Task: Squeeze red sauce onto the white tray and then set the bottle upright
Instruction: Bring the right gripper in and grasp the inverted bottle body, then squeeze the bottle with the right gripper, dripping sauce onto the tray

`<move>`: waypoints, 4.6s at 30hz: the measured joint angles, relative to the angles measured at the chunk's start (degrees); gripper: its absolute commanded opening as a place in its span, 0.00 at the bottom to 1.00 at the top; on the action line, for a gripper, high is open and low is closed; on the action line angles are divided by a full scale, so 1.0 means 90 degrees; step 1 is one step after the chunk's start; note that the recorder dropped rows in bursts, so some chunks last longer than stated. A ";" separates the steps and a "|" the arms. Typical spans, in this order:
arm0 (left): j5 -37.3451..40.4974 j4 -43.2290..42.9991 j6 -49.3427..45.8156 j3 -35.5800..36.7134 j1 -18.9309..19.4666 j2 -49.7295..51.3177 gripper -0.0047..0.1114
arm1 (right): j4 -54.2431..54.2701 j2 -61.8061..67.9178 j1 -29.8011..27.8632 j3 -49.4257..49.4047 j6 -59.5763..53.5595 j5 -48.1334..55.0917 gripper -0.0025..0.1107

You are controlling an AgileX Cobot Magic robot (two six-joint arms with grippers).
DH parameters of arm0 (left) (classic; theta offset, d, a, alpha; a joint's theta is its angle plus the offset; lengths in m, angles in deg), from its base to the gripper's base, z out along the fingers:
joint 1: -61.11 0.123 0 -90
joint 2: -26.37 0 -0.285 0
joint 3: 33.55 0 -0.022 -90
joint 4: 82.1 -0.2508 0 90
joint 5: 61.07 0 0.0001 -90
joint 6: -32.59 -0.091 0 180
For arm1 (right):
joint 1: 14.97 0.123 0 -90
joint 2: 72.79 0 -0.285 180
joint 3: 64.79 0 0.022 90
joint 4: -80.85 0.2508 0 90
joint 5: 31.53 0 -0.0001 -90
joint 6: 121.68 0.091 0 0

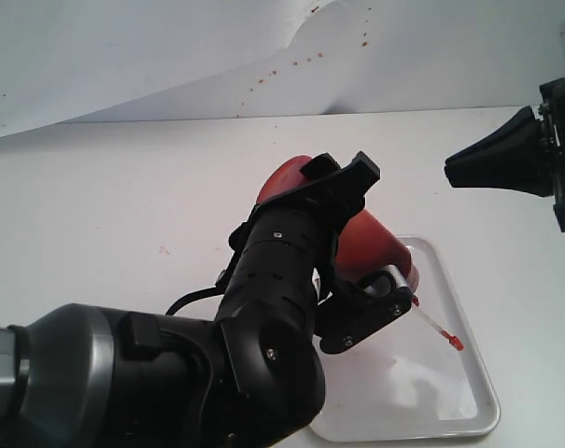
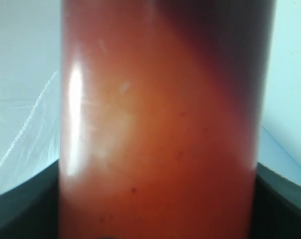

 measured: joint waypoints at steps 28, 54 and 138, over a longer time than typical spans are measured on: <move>-0.0137 0.0000 0.0000 0.0000 0.0260 0.0000 0.04 | 0.0412 0.1066 0.1509 -0.0285 0.0244 -0.1209 0.74; -0.0285 0.0000 0.0000 0.0000 0.0260 0.0000 0.04 | 0.0653 0.1564 0.2098 -0.0285 -0.0580 -0.2199 0.74; -0.0310 0.0000 0.0000 0.0000 0.0260 0.0000 0.04 | 0.0548 0.1564 0.2098 -0.0285 -0.0611 -0.2109 0.02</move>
